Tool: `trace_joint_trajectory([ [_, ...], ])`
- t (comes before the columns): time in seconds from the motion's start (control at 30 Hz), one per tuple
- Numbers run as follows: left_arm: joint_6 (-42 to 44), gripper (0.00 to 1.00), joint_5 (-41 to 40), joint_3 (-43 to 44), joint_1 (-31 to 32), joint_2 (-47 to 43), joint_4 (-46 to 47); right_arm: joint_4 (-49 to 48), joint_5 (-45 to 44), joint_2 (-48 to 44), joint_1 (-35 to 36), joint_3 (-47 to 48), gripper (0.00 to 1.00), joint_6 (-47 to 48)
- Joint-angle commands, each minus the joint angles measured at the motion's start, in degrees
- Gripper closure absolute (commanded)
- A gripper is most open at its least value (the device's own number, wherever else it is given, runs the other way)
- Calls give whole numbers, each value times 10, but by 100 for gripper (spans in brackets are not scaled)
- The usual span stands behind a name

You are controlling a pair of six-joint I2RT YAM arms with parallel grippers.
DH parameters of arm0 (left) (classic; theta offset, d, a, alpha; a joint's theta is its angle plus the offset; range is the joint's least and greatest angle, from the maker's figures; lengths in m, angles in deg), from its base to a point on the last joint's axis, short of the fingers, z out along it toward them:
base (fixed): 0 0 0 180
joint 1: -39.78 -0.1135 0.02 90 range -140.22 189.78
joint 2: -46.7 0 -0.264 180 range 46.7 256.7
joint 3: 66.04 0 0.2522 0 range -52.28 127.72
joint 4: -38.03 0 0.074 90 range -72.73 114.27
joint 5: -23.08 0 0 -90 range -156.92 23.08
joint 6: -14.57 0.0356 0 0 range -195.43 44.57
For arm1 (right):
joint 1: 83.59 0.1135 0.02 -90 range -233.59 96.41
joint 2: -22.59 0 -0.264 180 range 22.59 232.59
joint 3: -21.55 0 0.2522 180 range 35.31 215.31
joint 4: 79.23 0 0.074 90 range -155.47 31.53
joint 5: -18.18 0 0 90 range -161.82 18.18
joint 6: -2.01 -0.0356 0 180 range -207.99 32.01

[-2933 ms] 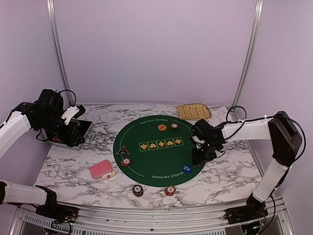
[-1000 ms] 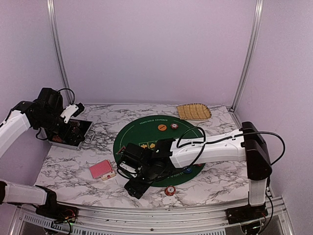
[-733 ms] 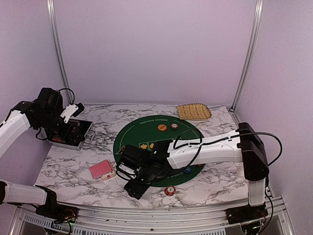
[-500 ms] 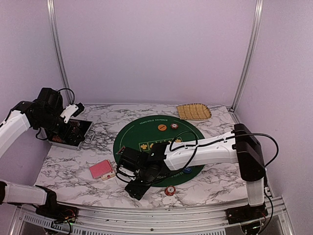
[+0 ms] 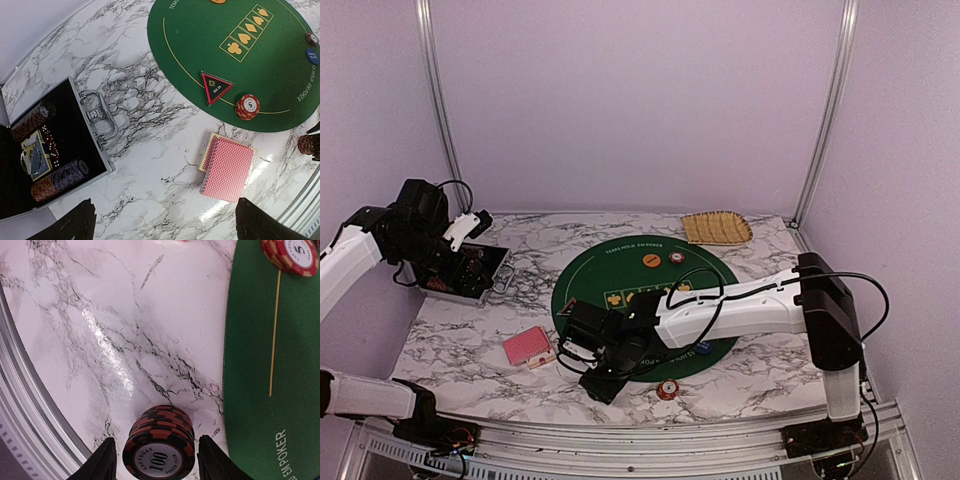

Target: Distribute texas hold em gaming equipment

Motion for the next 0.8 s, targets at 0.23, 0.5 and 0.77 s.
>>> trace_joint_trajectory([
  [0.23, 6, 1, -4, -2, -2, -11, -6, 12, -30, -5, 2, 33, 64, 2],
  [0.5, 7, 1, -8, -4, -2, -16, -7, 9, -27, -3, 2, 24, 72, -1],
  [0.77, 9, 1, -8, -2, -2, -16, -7, 21, -32, -19, -4, 40, 82, -3],
])
